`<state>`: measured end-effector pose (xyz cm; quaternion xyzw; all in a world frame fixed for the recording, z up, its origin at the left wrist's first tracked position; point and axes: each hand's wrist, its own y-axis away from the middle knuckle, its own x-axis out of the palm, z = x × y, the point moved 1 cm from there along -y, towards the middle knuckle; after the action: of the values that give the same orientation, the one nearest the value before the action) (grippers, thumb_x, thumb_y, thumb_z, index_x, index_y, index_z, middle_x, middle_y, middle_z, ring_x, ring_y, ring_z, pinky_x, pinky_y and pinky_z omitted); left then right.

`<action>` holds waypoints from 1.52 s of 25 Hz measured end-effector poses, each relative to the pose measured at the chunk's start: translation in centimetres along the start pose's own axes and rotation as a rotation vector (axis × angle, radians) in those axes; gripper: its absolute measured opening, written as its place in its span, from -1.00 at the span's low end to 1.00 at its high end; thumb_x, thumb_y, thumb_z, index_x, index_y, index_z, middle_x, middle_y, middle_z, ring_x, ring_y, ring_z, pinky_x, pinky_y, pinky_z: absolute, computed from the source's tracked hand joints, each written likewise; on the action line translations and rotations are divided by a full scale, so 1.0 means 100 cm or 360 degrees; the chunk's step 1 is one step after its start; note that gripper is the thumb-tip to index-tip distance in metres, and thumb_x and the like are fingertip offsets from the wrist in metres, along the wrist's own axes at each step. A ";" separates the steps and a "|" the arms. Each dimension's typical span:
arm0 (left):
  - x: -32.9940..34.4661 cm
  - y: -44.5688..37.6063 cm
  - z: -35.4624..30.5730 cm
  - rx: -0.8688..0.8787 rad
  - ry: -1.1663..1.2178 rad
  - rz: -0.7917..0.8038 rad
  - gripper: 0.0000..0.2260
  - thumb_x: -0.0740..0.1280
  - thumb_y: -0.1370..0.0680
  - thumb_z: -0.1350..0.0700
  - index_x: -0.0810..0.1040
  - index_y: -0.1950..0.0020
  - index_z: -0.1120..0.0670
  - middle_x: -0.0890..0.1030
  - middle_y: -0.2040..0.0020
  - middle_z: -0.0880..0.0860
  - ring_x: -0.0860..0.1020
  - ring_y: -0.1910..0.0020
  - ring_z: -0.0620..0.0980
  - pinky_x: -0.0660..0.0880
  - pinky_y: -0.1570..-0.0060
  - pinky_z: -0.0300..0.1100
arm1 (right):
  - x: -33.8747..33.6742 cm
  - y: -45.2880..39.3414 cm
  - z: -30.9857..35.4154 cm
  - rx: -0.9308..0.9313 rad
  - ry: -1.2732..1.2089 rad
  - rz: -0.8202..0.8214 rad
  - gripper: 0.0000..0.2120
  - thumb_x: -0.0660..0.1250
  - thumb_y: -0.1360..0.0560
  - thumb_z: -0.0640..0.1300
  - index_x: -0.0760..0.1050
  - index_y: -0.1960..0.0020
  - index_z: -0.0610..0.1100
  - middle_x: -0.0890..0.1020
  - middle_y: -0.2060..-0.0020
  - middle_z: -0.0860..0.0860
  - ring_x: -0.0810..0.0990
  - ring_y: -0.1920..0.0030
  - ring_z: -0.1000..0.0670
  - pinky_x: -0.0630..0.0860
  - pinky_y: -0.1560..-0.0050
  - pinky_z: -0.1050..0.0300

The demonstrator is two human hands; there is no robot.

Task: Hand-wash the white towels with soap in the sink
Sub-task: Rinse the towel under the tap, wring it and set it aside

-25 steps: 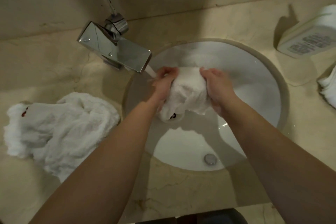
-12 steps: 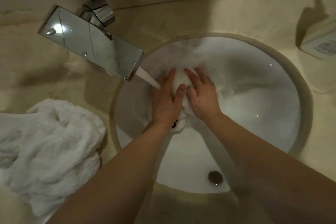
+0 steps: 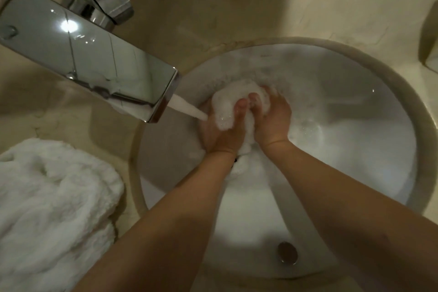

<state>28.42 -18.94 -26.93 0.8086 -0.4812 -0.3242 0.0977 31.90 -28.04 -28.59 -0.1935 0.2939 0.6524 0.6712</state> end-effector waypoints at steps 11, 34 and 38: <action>-0.010 -0.004 -0.012 -0.0287 0.0212 0.0126 -0.53 0.21 -0.57 -0.31 0.47 -0.35 -0.06 0.54 -0.24 -0.06 0.46 -0.34 -0.04 0.23 -0.17 -0.39 | -0.004 0.000 0.007 0.0355 -0.0221 0.0104 -0.74 0.23 -0.61 -0.07 0.62 0.06 -0.19 0.69 0.12 -0.16 0.67 0.07 -0.16 0.58 -0.04 -0.16; -0.067 0.019 -0.007 0.0354 0.0167 -0.0125 -0.73 0.30 -0.54 -0.16 0.64 0.13 0.01 0.54 0.24 -0.18 0.53 -0.01 -0.08 0.43 -0.22 0.01 | -0.008 0.035 0.065 0.0113 0.0121 0.0200 -0.50 0.05 -0.53 0.15 0.59 -0.15 -0.13 0.69 0.02 -0.03 0.59 -0.13 -0.09 0.16 -0.48 -0.16; -0.061 0.014 0.015 0.0339 0.0262 -0.0056 -0.65 0.21 -0.58 -0.06 0.62 -0.20 0.12 0.60 -0.09 0.02 0.53 -0.10 -0.03 0.45 -0.22 -0.02 | 0.003 0.032 0.062 -0.0397 0.0219 0.0144 -0.51 0.07 -0.46 -0.01 0.59 -0.20 -0.20 0.60 -0.18 -0.19 0.47 -0.29 -0.24 0.36 -0.35 -0.15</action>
<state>24.51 -14.28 -24.77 0.8466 -0.4890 -0.2054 0.0449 29.62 -23.59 -23.67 -0.3063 0.2643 0.6986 0.5902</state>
